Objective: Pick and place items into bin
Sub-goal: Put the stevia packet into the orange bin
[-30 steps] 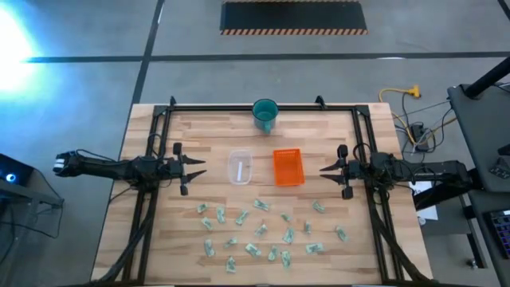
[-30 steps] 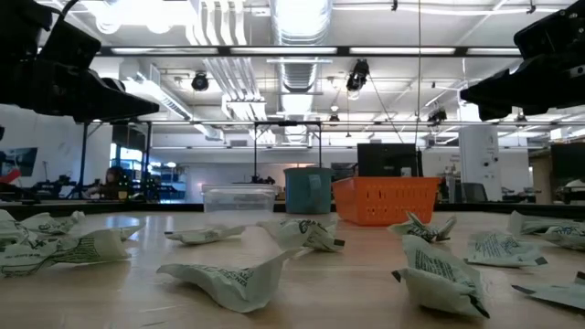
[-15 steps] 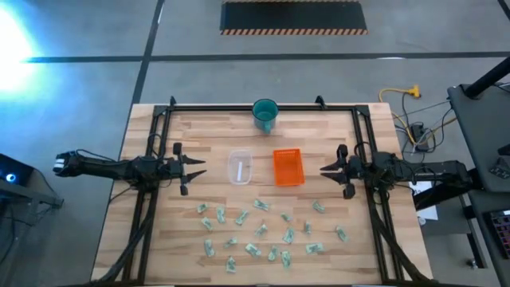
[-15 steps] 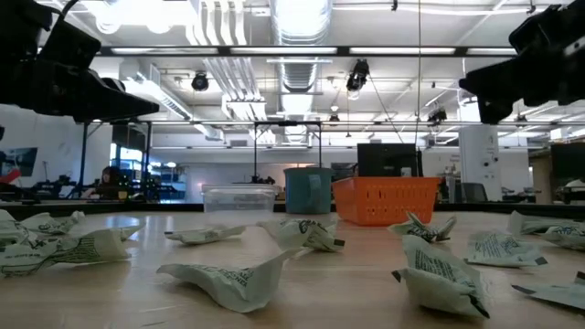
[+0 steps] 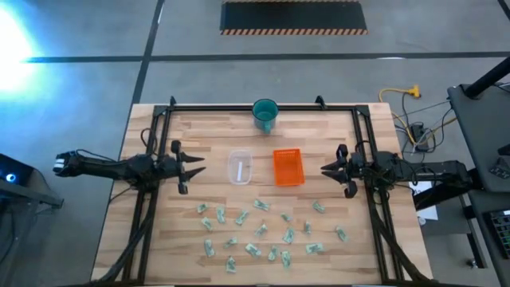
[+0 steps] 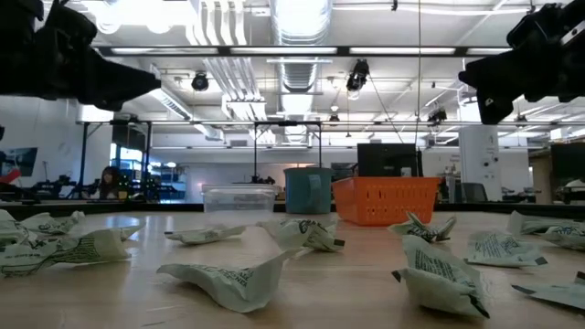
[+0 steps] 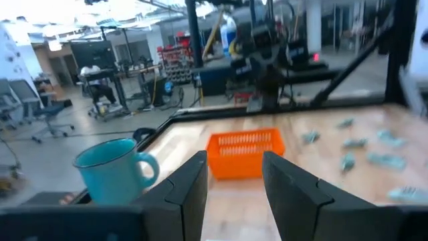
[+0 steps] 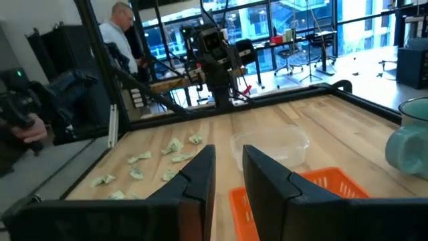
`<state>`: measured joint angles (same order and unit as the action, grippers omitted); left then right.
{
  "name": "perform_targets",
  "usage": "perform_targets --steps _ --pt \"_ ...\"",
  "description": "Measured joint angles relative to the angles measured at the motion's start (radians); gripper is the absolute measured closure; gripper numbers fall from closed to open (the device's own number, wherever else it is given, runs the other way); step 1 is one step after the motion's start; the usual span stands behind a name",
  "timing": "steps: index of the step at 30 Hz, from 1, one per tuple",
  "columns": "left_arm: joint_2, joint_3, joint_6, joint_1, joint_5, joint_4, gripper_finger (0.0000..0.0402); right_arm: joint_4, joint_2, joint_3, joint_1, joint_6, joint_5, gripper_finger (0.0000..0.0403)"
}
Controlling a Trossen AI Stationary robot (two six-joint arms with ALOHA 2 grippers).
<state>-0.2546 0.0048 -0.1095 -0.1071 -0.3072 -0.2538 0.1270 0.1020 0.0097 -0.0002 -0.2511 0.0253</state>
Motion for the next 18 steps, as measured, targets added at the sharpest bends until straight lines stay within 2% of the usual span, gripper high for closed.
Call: perform_targets --steps 5,10,14,16,18 --pt "0.0 0.0 0.053 0.0 0.0 -0.051 0.0274 0.034 0.0 0.0 0.0 -0.032 0.003 0.0335" --pt "-0.001 0.0 0.02 0.0 -0.013 -0.066 0.0274 0.034 0.018 0.0 0.0 0.055 0.001 0.0335" --pt "-0.005 0.0 -0.032 0.001 -0.146 -0.098 0.0274 0.035 0.038 0.0 0.0 0.16 0.001 0.0335" --pt "-0.002 0.0 -0.028 0.001 -0.204 -0.114 0.0274 0.036 0.044 0.0 0.0 0.098 0.001 0.0335" --pt "-0.002 0.0 -0.033 0.001 -0.215 -0.117 0.0274 0.034 0.051 0.0 0.0 0.019 0.006 0.0335"
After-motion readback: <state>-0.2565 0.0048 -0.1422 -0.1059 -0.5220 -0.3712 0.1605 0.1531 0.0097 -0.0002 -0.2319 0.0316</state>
